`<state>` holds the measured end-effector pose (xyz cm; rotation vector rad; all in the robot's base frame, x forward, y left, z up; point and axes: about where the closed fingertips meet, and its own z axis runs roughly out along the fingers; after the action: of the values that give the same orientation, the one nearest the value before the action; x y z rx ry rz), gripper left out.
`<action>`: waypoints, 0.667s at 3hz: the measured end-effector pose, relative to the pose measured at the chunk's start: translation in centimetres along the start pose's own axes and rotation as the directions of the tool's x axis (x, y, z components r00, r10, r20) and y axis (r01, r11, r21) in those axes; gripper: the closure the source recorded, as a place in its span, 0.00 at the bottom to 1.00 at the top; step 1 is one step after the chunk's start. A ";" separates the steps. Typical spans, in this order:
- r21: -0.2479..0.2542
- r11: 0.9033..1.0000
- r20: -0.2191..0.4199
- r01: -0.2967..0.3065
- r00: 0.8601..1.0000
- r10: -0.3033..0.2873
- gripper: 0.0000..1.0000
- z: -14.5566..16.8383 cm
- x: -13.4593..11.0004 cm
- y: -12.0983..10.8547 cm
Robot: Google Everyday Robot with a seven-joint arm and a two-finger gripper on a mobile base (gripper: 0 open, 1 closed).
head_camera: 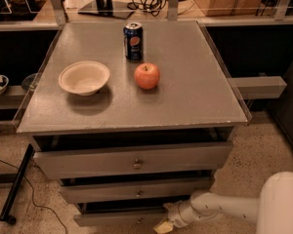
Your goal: Open bottom drawer
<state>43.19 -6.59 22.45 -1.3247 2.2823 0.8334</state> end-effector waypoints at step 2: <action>0.000 1.000 0.000 0.000 1.000 0.000 0.89 0.0 0.0 0.0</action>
Offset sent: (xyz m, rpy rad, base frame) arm 0.0000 0.0000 0.0000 0.0000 0.0000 0.0000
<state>43.19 -6.58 22.45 -1.3248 2.2823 0.8335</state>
